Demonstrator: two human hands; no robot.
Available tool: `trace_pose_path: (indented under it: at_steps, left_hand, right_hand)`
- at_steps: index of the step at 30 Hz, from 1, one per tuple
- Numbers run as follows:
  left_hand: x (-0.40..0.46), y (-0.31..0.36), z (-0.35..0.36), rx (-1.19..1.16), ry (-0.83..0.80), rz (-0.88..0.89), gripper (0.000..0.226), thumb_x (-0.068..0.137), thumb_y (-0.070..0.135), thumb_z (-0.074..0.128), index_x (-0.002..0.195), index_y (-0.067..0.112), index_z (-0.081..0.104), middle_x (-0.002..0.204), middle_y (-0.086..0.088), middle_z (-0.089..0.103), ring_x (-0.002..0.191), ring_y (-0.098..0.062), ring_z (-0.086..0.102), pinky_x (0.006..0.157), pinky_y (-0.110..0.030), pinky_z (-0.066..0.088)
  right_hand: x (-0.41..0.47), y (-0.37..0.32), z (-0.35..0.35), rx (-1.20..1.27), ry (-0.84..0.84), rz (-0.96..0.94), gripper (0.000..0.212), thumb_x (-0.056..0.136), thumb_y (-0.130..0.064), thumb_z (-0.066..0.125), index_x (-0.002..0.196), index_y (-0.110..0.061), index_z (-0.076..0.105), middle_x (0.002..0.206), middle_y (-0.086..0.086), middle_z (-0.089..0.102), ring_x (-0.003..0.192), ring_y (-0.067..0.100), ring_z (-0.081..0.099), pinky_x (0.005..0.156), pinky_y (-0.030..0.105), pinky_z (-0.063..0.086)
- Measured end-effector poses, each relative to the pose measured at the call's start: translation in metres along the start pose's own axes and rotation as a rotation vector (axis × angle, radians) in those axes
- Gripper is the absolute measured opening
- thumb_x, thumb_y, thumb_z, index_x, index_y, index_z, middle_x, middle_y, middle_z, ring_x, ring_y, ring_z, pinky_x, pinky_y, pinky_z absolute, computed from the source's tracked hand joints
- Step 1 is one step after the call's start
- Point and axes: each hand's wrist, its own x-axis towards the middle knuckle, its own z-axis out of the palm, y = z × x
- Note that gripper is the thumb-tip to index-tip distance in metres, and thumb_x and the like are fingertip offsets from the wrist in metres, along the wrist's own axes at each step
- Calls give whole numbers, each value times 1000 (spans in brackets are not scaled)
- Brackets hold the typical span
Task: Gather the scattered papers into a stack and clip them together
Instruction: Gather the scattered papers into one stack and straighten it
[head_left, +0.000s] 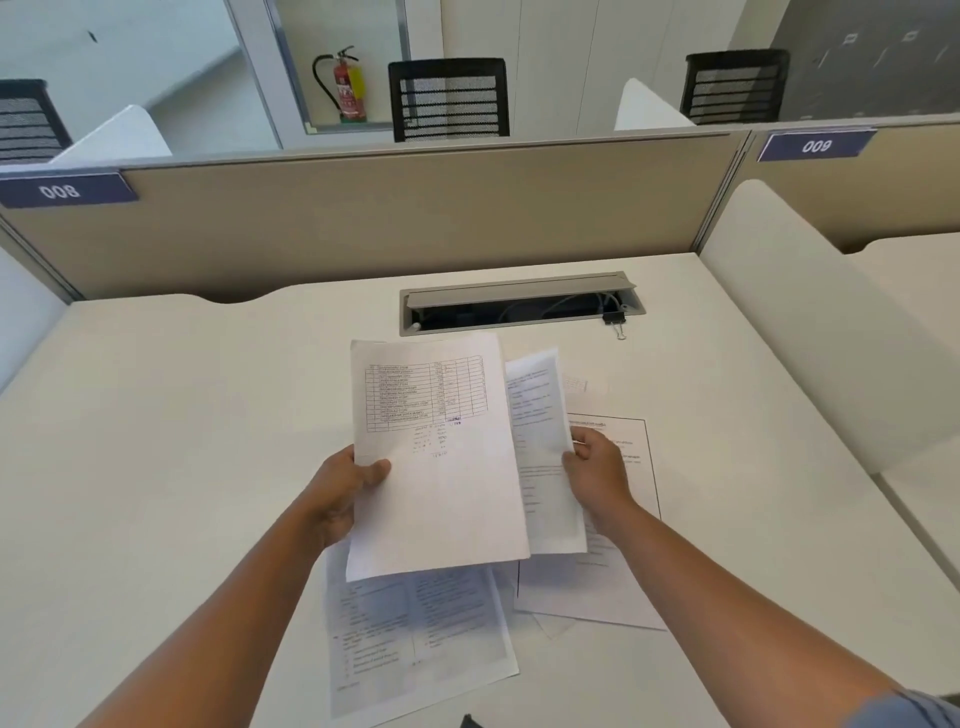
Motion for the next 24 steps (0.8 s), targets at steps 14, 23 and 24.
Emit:
trace_pose_path:
  at_steps: [14, 23, 24]
  left_hand:
    - [-2, -30, 9, 177, 194, -100, 27, 95, -4, 60, 117, 11, 65, 108, -14, 72, 95, -38, 70, 78, -48, 60]
    - [-2, -29, 17, 252, 250, -74, 26, 96, -4, 56, 116, 12, 60, 106, -12, 68, 85, -30, 66, 60, -32, 52]
    - [-1, -29, 17, 262, 256, -70, 26, 96, -4, 56, 116, 12, 60, 108, -13, 67, 84, -29, 65, 59, -31, 51]
  right_hand:
    - [-10, 13, 12, -215, -57, 6, 49, 100, -6, 50, 148, -13, 48, 142, 5, 59, 120, 20, 59, 94, 29, 49]
    - [1, 23, -43, -649, 300, 327, 92, 73, -45, 83, 147, -22, 33, 154, 5, 30, 137, 33, 33, 101, 57, 39]
    - [2, 25, -46, -656, 286, 341, 93, 71, -45, 84, 145, -22, 34, 151, 6, 32, 136, 33, 34, 99, 56, 41]
